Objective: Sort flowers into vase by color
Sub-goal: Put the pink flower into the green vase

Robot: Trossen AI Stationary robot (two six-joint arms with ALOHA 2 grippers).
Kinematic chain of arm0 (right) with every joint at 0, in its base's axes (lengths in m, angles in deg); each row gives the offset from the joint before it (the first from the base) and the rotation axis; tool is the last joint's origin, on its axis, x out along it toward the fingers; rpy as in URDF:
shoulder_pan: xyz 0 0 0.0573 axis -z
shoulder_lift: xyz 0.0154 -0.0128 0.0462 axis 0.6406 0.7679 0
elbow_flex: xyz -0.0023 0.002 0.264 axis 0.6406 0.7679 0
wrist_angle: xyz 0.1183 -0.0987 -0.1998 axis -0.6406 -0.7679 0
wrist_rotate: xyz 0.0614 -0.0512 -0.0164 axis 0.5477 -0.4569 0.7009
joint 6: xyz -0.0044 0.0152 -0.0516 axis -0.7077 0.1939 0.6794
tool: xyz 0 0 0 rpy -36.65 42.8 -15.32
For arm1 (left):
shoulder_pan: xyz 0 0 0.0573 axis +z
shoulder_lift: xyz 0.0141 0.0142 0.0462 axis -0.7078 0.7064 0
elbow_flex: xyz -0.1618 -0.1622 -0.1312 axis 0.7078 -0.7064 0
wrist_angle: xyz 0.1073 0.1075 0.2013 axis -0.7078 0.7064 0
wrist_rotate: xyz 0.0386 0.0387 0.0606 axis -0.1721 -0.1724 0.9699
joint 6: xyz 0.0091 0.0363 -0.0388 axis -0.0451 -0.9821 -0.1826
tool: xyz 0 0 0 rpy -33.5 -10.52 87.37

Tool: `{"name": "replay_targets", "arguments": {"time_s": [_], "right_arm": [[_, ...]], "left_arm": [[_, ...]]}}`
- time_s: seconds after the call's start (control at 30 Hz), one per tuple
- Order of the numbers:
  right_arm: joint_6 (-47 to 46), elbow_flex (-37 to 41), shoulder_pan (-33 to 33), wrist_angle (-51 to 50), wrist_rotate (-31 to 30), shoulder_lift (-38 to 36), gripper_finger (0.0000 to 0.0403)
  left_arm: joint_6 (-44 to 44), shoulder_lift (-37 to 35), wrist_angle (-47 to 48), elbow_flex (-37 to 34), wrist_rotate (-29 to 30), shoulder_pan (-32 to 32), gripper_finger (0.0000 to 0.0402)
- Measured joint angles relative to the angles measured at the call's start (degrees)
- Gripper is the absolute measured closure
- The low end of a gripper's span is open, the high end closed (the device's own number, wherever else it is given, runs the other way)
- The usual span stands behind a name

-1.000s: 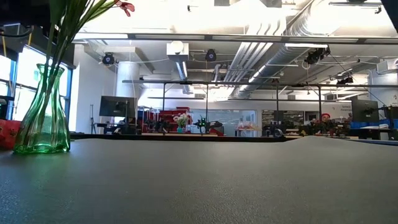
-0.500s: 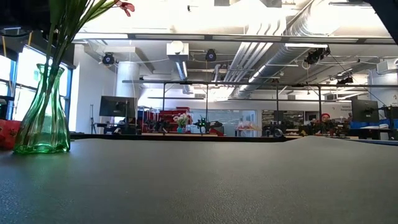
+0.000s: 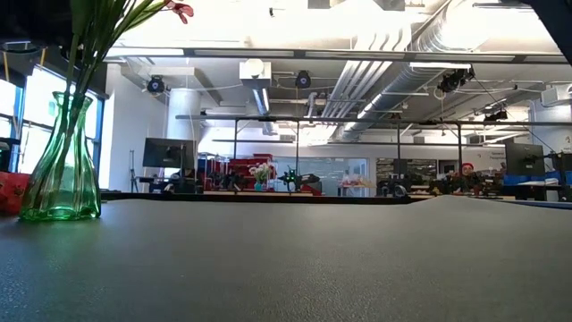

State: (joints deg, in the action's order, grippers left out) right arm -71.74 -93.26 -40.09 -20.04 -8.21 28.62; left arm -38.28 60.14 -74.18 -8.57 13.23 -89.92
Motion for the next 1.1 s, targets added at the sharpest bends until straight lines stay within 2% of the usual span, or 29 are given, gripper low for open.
{"name": "replay_targets", "arguments": {"time_s": [0.1, 0.27, 0.57, 0.67, 0.8, 0.97, 1.1], "right_arm": [[0.2, 0.0, 0.1, 0.2, -0.1, 0.3, 0.0336], [1.4, 0.0, 0.3, 0.0, -0.5, 0.5, 0.0395], [2.5, 0.0, 0.3, -0.3, -1.9, 0.5, 0.0402], [4.3, 0.0, 0.2, -0.4, -1.1, 0.5, 0.0402], [4.8, 0.0, 0.2, -1.3, -0.2, 0.5, 0.0402], [4.9, 0.0, 0.2, -2.8, -0.1, 0.4, 0.0403], [5.0, 0.0, 0.2, -2.7, 0.0, 0.4, 0.0403]], "left_arm": [[0.0, 0.0, 0.2, 0.0, 0.1, 0.0, 0.0401], [0.2, 0.0, 0.7, 0.0, 0.1, 0.0, 0.0401], [1.8, 0.0, 0.9, 0.0, 0.4, 0.0, 0.0396], [4.4, 0.0, 0.9, 0.0, 2.6, -0.1, 0.0373], [5.4, 0.0, 1.1, 0.3, 4.4, -0.2, 0.0321], [2.8, 0.0, 1.4, 3.2, 3.8, -0.2, 0.0259], [0.7, 0.0, 1.7, 6.0, 4.3, -0.2, 0.0233]]}}
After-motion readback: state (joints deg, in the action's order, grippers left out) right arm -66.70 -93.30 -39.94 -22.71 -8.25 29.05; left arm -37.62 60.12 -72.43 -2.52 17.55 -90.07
